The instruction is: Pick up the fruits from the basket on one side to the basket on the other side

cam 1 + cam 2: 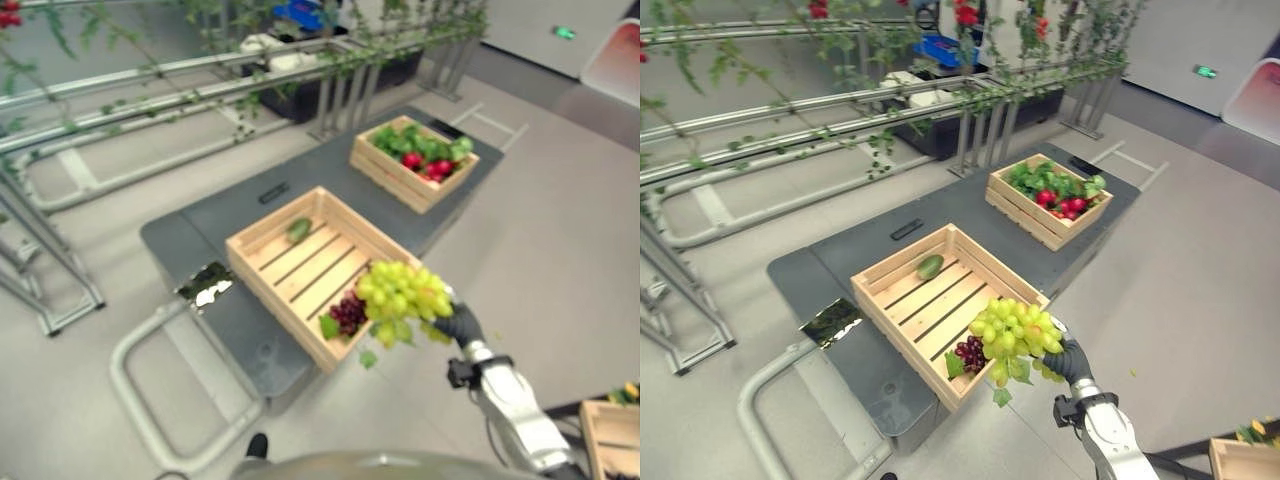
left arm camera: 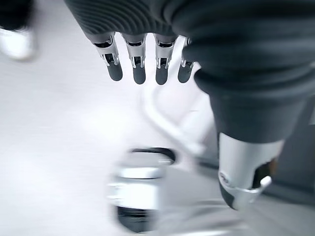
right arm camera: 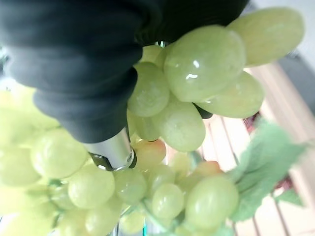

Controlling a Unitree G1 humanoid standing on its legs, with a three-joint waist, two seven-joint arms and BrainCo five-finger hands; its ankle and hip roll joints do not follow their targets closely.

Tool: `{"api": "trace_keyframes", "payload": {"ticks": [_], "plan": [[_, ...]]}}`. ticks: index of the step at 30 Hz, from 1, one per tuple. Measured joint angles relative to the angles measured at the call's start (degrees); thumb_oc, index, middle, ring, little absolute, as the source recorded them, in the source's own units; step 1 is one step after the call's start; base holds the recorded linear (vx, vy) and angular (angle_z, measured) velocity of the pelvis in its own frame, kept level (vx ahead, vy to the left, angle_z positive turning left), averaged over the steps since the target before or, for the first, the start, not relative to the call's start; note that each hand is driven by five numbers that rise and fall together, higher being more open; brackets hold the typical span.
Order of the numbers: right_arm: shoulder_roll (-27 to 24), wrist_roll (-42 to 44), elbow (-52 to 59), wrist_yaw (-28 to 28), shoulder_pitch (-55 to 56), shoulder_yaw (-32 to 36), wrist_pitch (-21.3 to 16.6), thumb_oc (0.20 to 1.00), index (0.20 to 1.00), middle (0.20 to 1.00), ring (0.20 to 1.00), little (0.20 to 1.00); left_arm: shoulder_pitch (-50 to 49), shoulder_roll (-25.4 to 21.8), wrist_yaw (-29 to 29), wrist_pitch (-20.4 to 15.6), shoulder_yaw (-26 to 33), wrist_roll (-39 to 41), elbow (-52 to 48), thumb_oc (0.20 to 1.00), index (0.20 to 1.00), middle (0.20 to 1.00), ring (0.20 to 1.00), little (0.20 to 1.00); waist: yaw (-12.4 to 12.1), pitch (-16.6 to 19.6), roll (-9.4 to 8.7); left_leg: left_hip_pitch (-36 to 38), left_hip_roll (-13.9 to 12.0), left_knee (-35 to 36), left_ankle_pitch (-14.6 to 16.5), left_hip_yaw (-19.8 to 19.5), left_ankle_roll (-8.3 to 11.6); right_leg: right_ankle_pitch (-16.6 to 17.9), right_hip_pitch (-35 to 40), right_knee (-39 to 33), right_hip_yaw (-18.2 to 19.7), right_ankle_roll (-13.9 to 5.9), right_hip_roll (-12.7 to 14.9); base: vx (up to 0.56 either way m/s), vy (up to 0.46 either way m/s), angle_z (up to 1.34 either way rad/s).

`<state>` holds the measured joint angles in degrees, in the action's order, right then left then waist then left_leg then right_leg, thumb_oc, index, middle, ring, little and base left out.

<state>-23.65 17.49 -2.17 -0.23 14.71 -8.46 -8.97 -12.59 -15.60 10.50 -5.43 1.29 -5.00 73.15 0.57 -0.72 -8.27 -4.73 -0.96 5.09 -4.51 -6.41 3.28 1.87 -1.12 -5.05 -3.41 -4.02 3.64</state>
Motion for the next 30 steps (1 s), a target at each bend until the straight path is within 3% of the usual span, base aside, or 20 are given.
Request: {"api": "trace_keyframes", "payload": {"ticks": [1, 3, 6, 7, 8, 10, 11, 12, 13, 15, 16, 18, 20, 27, 30], "plan": [[0.11, 0.00, 0.01, -0.11, 0.74, 0.79, -0.10, 0.200, 0.200, 0.200, 0.200, 0.200, 0.62, -0.07, 0.13, 0.09, -0.85, -0.66, -0.62, 1.000, 1.000, 1.000, 1.000, 1.000, 0.99, -0.11, -0.12, -0.23, 0.02, -0.16, -0.19, 0.48, 0.06, 0.84, -1.02, 0.28, 1.01, 0.03, -0.07, -0.25, -0.001, -0.51], [-0.08, 0.01, 0.01, -0.51, 0.43, 1.71, -0.70, 0.200, 0.200, 0.200, 0.200, 0.200, 1.48, -0.61, 0.49, -0.51, -3.28, -2.46, -4.16, 1.000, 1.000, 1.000, 1.000, 1.000, 0.19, -0.32, 0.38, -2.41, -0.89, -0.10, -0.25, 2.93, -0.77, 3.11, -4.86, 1.27, 4.05, -2.26, -0.40, -0.17, 0.009, -0.70], [-0.02, 0.01, 0.23, -0.68, 0.28, 1.75, -1.15, 0.200, 0.200, 0.200, 0.200, 0.200, 4.21, -1.58, 1.00, -1.10, -4.64, -4.07, -5.25, 1.000, 1.000, 1.000, 1.000, 1.000, 1.16, -0.85, 1.08, -3.73, -0.90, -0.26, -0.81, 5.33, -1.52, 7.09, -7.20, 0.02, 4.72, -4.00, -0.75, -0.20, -0.005, -0.61], [-0.02, 0.01, 0.32, -0.78, -0.66, 1.51, -1.22, 0.200, 0.200, 0.200, 0.200, 0.200, 5.37, -1.73, 1.32, -1.10, -4.47, -4.84, -4.84, 1.000, 1.000, 1.000, 1.000, 1.000, 0.62, -1.27, 1.74, -4.33, -2.26, -0.64, -0.45, 7.91, -1.66, 10.06, -8.61, -0.21, 5.50, -5.92, -1.36, -0.14, 0.015, -1.06], [-0.08, 0.01, 1.08, -0.82, -1.19, 1.38, -1.36, 0.200, 0.200, 0.200, 0.200, 0.200, 6.60, -1.95, 1.69, -0.97, -4.52, -5.47, -4.68, 1.000, 1.000, 1.000, 1.000, 1.000, 0.05, -1.81, 2.51, -4.34, -3.50, -0.27, -1.15, 10.54, -2.46, 10.60, -9.69, -0.20, 4.51, -7.62, -1.77, -0.14, 0.018, -1.06], [-0.55, 0.02, 1.10, -0.85, -0.66, 1.40, -1.65, 0.200, 0.200, 0.200, 0.200, 0.200, 7.13, -1.97, 2.17, -0.85, -4.59, -5.50, -5.69, 1.000, 1.000, 1.000, 1.000, 1.000, 0.07, -1.63, 3.99, -3.88, -5.59, 0.28, -1.67, 12.62, -2.22, 4.79, -8.95, 4.24, -0.64, -4.08, -2.43, -0.12, -0.014, -0.56], [-0.89, 0.01, 1.28, -0.80, -0.66, 1.38, -1.84, 0.200, 0.200, 0.200, 0.200, 0.200, 7.54, -2.93, 2.44, -1.20, -4.76, -5.48, -6.60, 1.000, 1.000, 1.000, 1.000, 1.000, -0.35, -0.91, 4.82, -3.81, -7.21, -0.06, -2.02, 13.92, -1.85, 2.11, -8.43, 9.32, -2.26, -4.07, -2.50, -0.21, -0.047, -0.58], [-0.88, 0.02, 1.76, -0.74, -0.96, 1.23, -2.00, 0.200, 0.200, 0.200, 0.200, 0.200, 7.29, -4.10, 2.42, -0.87, -4.69, -5.20, -7.99, 1.000, 1.000, 1.000, 1.000, 1.000, -1.66, -0.57, 4.43, -3.72, -8.66, -0.11, -2.49, 18.74, -1.53, -1.76, -8.44, 14.64, -3.81, -4.37, -1.14, -0.16, -0.035, -0.65], [-0.89, 0.03, 2.20, -0.68, -1.17, 1.09, -2.06, 0.200, 0.200, 0.200, 0.200, 0.200, 6.96, -4.52, 2.43, -0.93, -4.69, -4.95, -8.56, 1.000, 1.000, 1.000, 1.000, 1.000, -2.12, -0.30, 4.03, -3.72, -9.05, -0.09, -2.54, 20.09, -1.20, -3.11, -7.88, 15.64, -3.99, -4.43, -0.23, -0.11, -0.047, -0.67], [-0.83, 0.01, 3.66, -0.26, -1.25, 0.92, -2.13, 0.200, 0.200, 0.200, 0.200, 0.200, 7.17, -5.90, 2.39, -0.54, -4.81, -3.80, -9.65, 1.000, 1.000, 1.000, 1.000, 1.000, -3.15, 0.98, 1.49, -3.61, -7.65, -0.13, -2.75, 22.60, -0.51, -3.54, -4.45, 10.20, -5.46, -4.33, 3.37, -0.13, -0.029, -0.75], [-0.79, 0.01, 3.82, -0.17, -2.04, 0.89, -2.11, 0.200, 0.200, 0.200, 0.200, 0.200, 7.11, -5.95, 2.36, -0.25, -4.78, -2.83, -10.36, 1.000, 1.000, 1.000, 1.000, 1.000, -3.23, 1.08, 1.01, -3.37, -7.01, -0.10, -2.81, 23.20, -0.47, -4.19, -3.76, 7.96, -6.30, -3.34, 3.47, -0.11, -0.072, -1.04], [-2.00, 0.03, 3.35, -0.28, -4.17, 0.98, -2.01, 0.200, 0.200, 0.200, 0.200, 0.200, 6.96, -2.79, 1.98, -0.48, -5.03, -1.31, -11.23, 1.000, 1.000, 1.000, 1.000, 1.000, -2.72, 1.20, 3.62, -1.03, -7.22, -0.09, -2.19, 22.79, 0.23, -2.51, -1.75, 3.60, -6.20, -1.50, 2.36, -0.05, -0.157, -0.92], [-3.38, -0.01, 2.90, -0.37, -3.13, 0.84, -1.68, 0.200, 0.200, 0.200, 0.200, 0.200, 6.68, -0.81, 1.81, -0.80, -5.19, -0.39, -12.33, 1.000, 1.000, 1.000, 1.000, 1.000, -2.26, 2.26, 6.04, 0.81, -8.68, -0.08, -1.66, 25.06, 1.76, -1.07, -1.07, 1.38, -7.42, -1.50, 1.87, 0.01, -0.200, -0.83], [-6.67, -0.47, 3.18, -0.21, -0.33, 1.46, -1.52, 0.200, 0.200, 0.200, 0.200, 0.200, 8.94, 3.77, 1.79, -1.47, -9.46, -0.56, -12.50, 1.000, 1.000, 1.000, 1.000, 1.000, 2.23, 0.92, 7.43, 2.05, -10.63, -1.50, -1.08, 24.85, 4.25, 0.05, -0.82, -0.17, -5.97, -0.45, -0.12, -0.05, -0.186, -0.33], [-7.03, -0.52, 4.20, -0.04, 0.11, 1.54, -1.52, 0.200, 0.200, 0.200, 0.200, 0.200, 9.33, 4.95, 1.99, -1.50, -13.49, -1.08, -12.14, 1.000, 1.000, 1.000, 1.000, 1.000, 1.83, -1.19, 7.52, 1.90, -10.70, -3.25, -0.76, 22.46, 4.17, 0.43, -1.04, -0.07, -4.02, -0.30, -0.18, -0.04, -0.239, -0.35]]}}
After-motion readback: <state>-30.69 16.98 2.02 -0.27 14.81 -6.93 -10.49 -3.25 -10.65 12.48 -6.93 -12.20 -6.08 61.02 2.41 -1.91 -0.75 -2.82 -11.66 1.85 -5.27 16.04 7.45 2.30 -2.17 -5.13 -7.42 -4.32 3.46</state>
